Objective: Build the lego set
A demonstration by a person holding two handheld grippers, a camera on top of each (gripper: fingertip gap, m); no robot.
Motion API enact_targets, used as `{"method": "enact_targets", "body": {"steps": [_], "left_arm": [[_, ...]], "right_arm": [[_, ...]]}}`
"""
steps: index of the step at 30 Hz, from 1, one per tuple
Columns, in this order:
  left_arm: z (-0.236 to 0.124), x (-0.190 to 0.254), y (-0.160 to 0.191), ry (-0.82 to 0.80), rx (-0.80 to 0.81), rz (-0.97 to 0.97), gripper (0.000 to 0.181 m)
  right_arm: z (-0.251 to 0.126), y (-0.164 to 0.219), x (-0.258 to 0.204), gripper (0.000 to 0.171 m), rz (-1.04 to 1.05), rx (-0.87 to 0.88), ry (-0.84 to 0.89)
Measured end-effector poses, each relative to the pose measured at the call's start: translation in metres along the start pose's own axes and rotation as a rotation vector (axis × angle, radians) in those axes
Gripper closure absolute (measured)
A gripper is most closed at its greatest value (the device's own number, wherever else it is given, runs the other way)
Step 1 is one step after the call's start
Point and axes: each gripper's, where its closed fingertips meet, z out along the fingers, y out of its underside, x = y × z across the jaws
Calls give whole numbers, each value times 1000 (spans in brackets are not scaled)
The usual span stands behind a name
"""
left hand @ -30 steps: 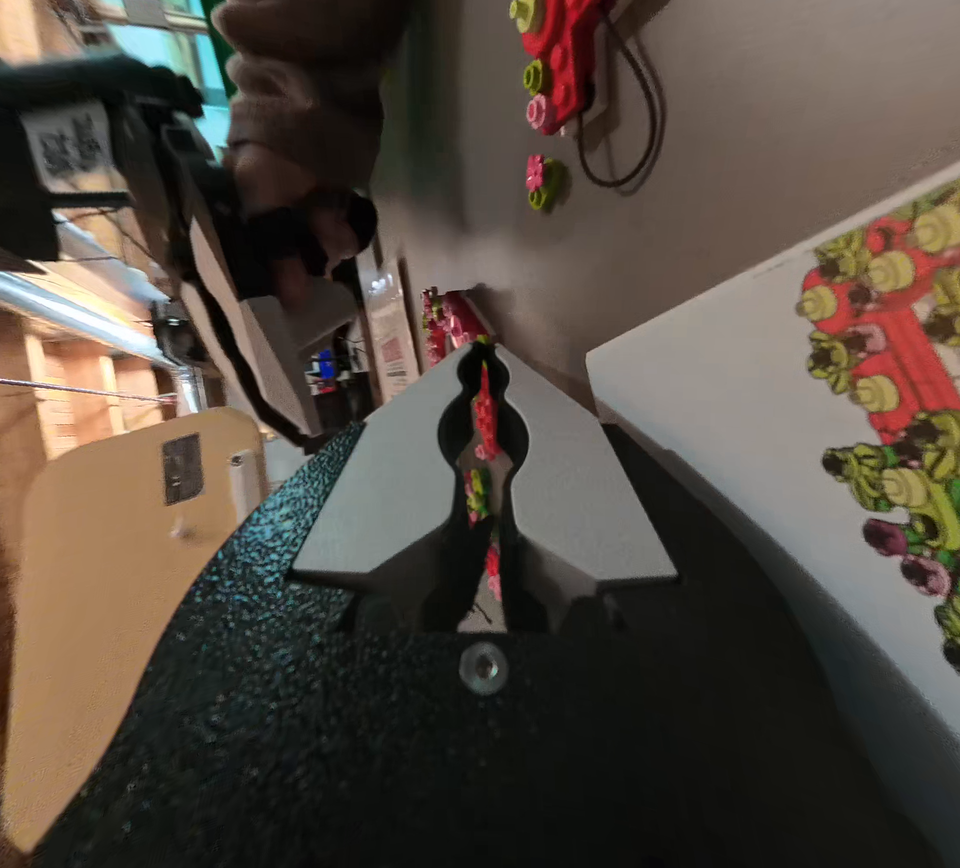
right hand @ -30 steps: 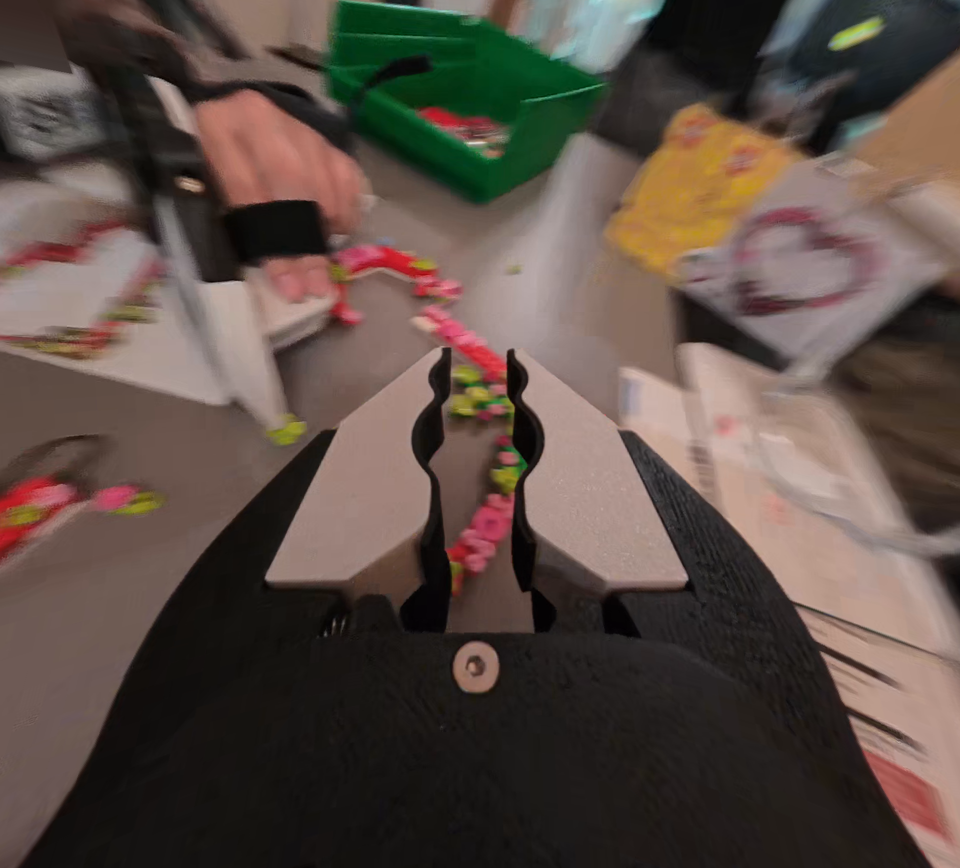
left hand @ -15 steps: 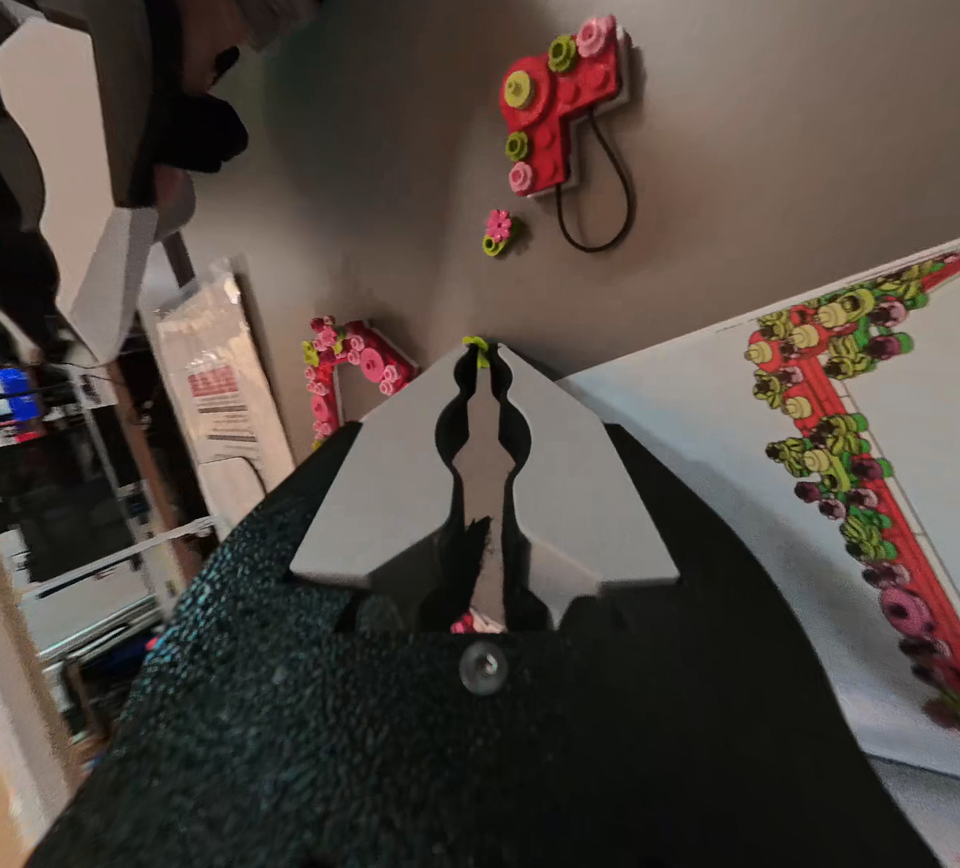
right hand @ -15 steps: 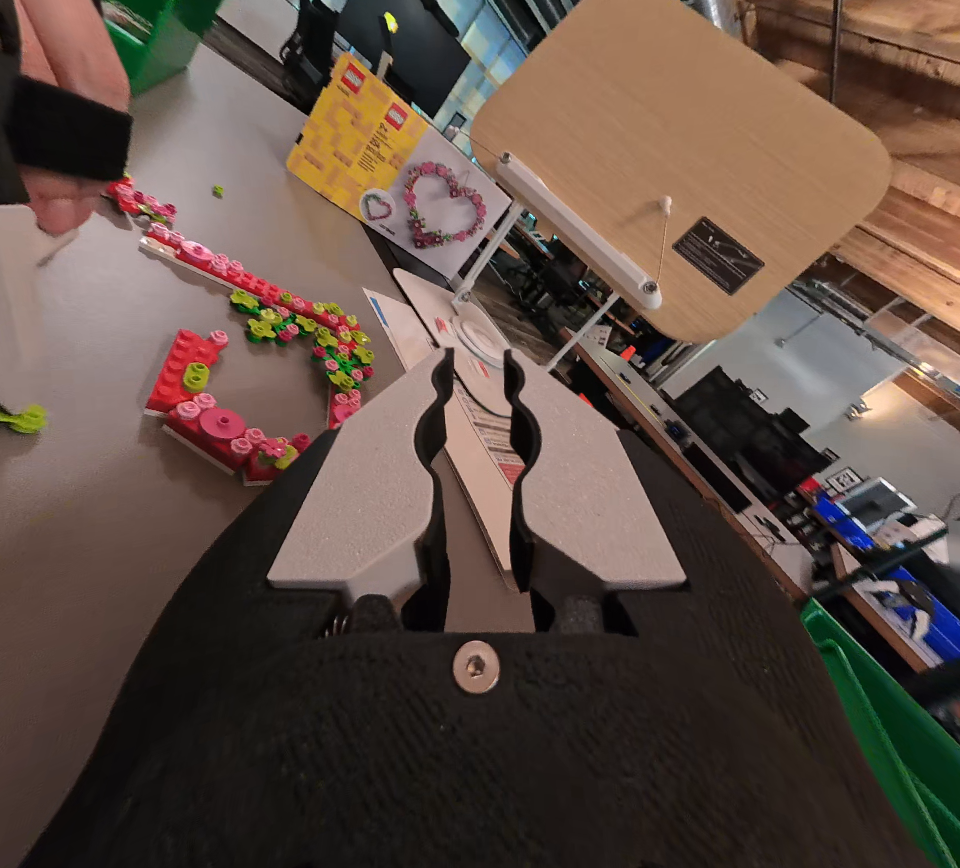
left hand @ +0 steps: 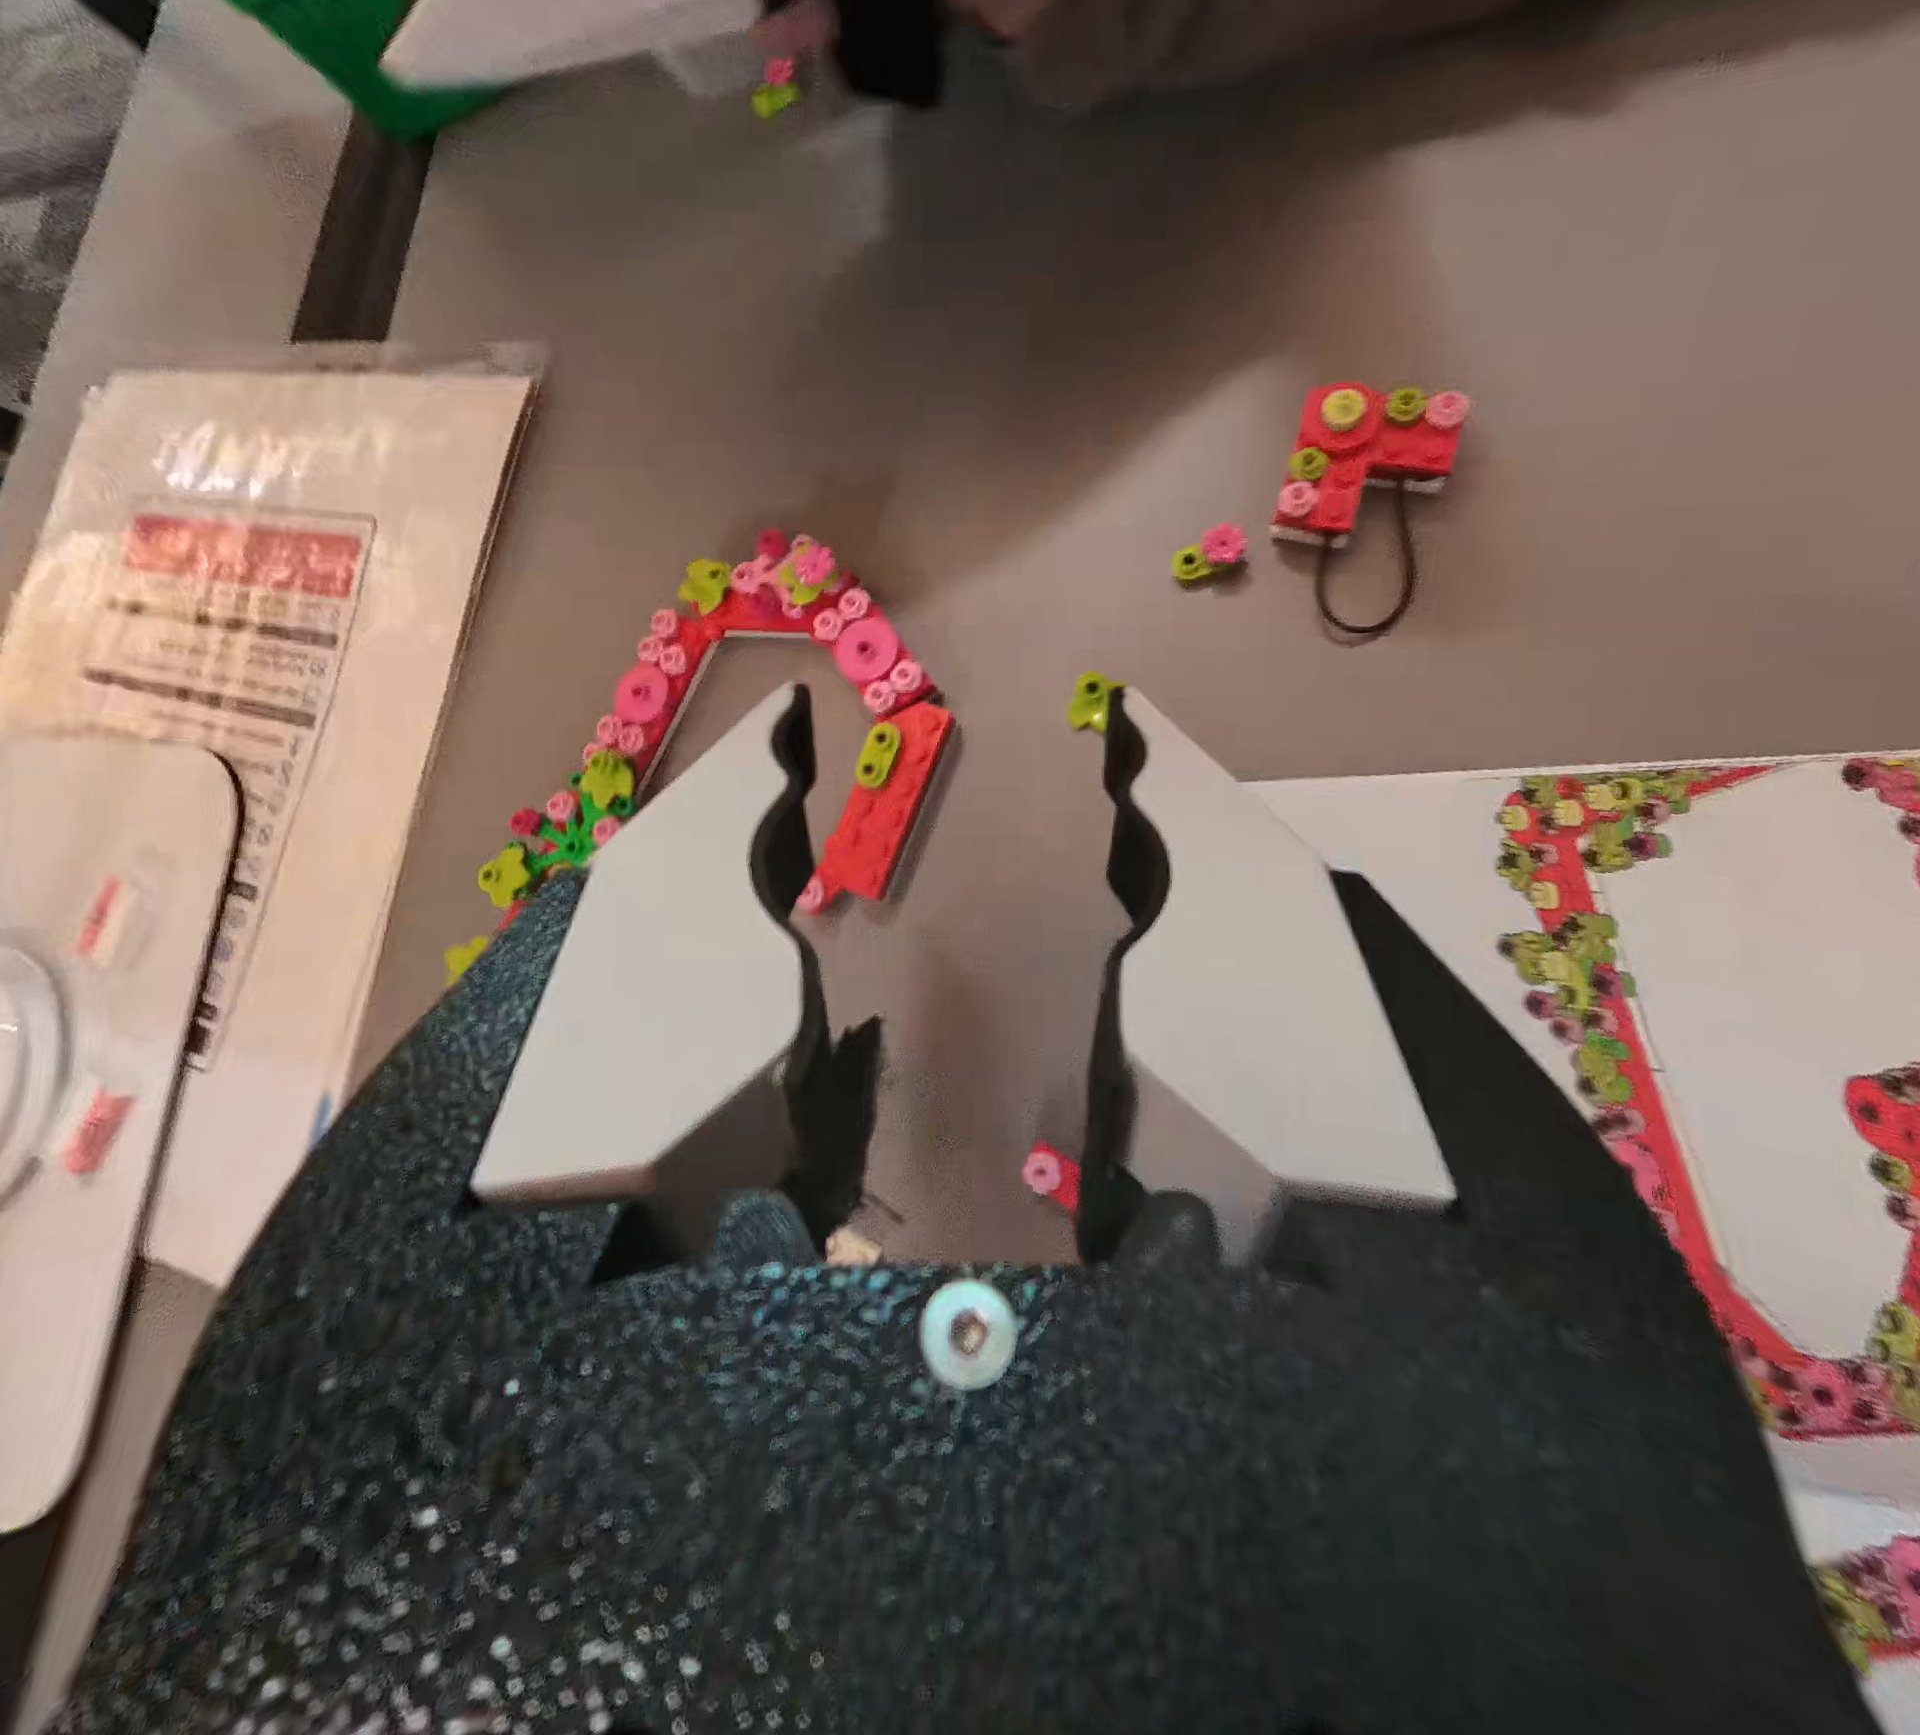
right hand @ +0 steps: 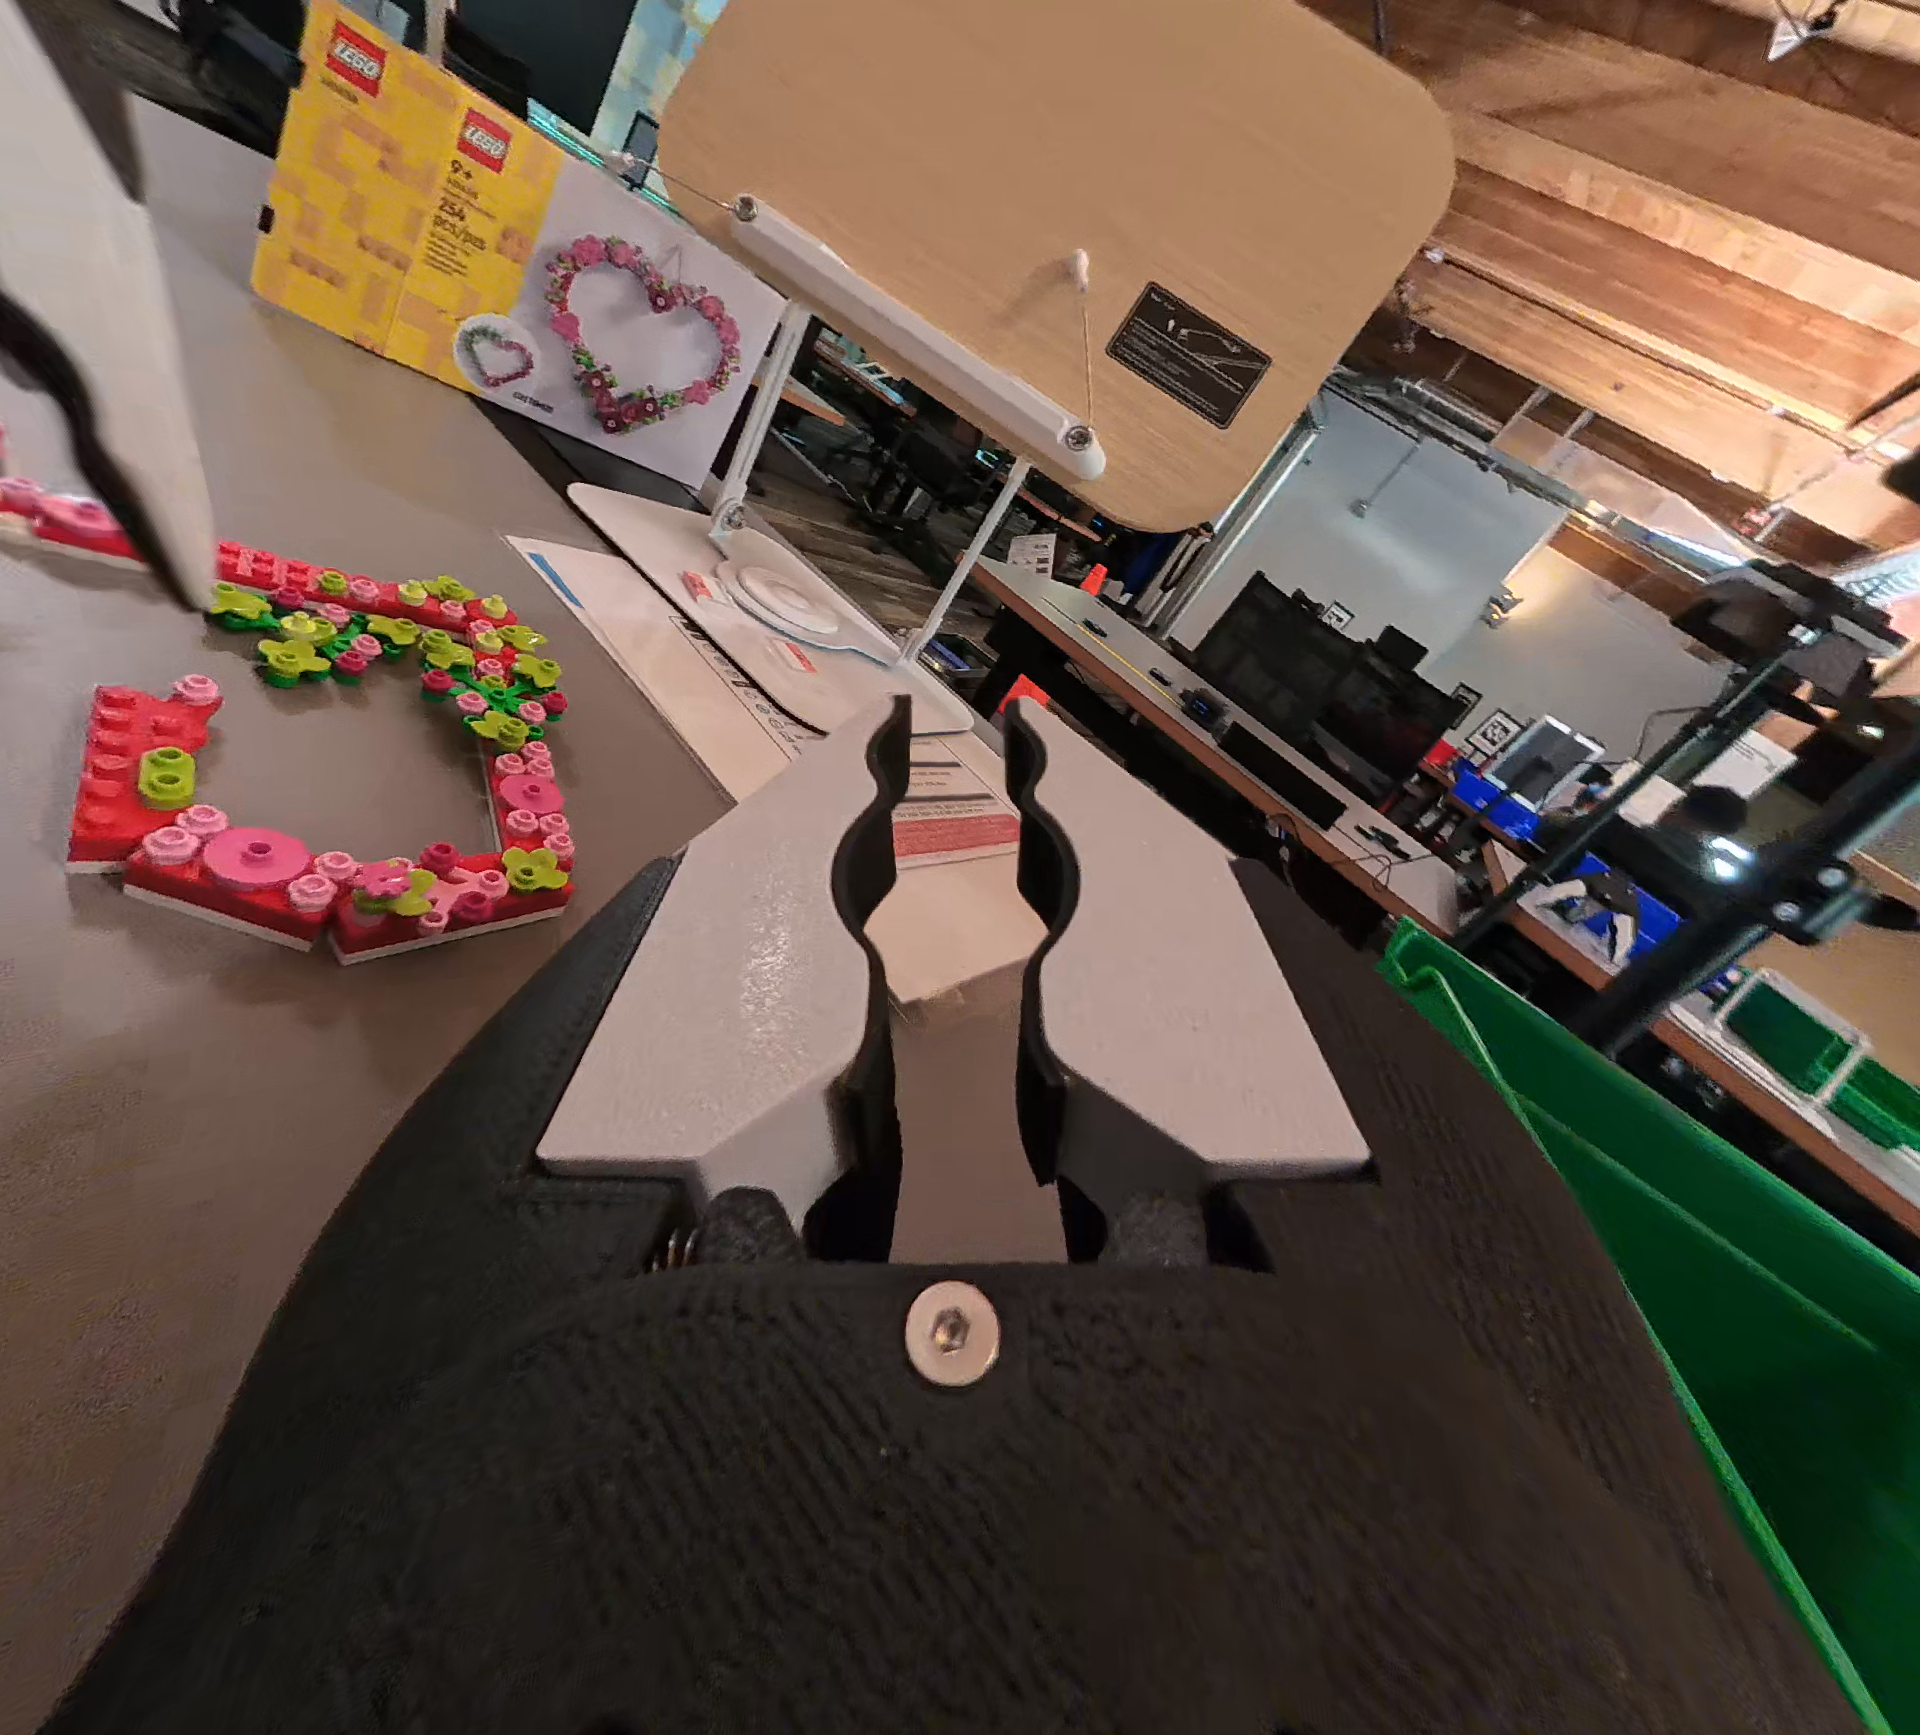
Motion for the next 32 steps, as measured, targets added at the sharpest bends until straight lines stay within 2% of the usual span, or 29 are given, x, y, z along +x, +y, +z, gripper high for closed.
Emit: {"method": "enact_targets", "body": {"steps": [1, 8, 14, 27, 32], "left_arm": [[2, -5, 6, 5, 19, -31, 123], [19, -30, 35, 59, 68, -111, 122], [26, -23, 42, 215, 75, -131, 136], [27, -14, 39, 226, 114, -38, 161], [27, -21, 40, 132, 58, 20, 164]], "right_arm": [[-3, 0, -1, 155, -3, -6, 8], [-14, -1, 0, 153, -28, -48, 74], [-10, 13, 14, 152, -16, -117, 148], [1, 26, 3, 155, -80, -198, 85], [1, 20, -14, 155, -94, -166, -6]]}}
